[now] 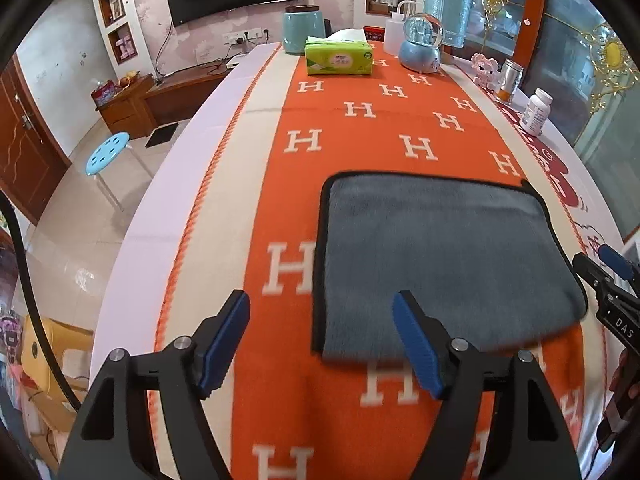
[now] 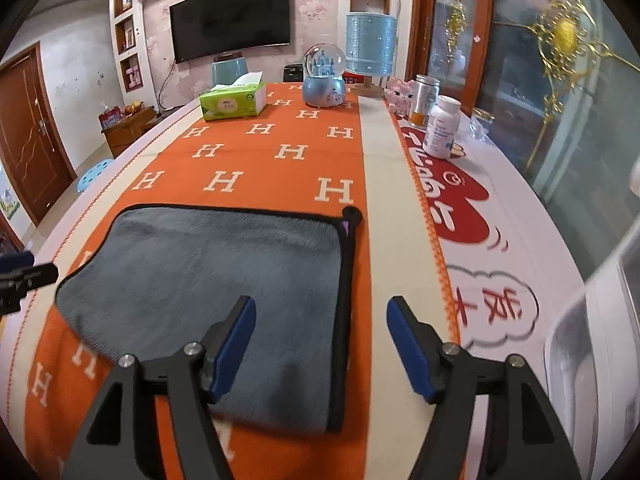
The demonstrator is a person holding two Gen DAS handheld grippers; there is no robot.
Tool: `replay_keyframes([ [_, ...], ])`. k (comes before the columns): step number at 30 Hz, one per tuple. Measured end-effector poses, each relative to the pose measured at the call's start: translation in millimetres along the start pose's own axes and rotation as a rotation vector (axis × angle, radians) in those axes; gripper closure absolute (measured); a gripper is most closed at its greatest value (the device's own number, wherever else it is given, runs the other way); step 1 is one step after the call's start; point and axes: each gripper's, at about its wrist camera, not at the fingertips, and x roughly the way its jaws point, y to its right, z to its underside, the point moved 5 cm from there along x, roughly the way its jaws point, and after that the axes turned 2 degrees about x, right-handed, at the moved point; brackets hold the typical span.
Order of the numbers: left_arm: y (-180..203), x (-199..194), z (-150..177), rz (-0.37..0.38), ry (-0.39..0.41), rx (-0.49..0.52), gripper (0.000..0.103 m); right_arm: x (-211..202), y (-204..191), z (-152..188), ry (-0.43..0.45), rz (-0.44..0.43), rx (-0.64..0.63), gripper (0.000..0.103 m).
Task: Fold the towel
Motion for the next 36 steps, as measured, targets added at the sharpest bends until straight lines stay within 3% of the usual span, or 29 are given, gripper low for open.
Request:
replay_keyframes([
  [9, -22, -45, 48, 0.012, 0.009, -0.007, 0.026, -46, -14, 47, -0.033, -0.008, 0.048, 0.028],
  [19, -40, -110, 95, 0.032, 0.073, 0.038, 0.021, -110, -38, 98, -0.018, -0.011, 0.086, 0.017],
  [27, -26, -157, 129, 0.087, 0.072, 0.104, 0.020, -161, -53, 129, -0.014, 0.030, 0.156, 0.002],
  [36, -4, -194, 158, 0.137, 0.049, 0.131, 0.015, -206, -66, 156, -0.086, 0.057, 0.259, 0.000],
])
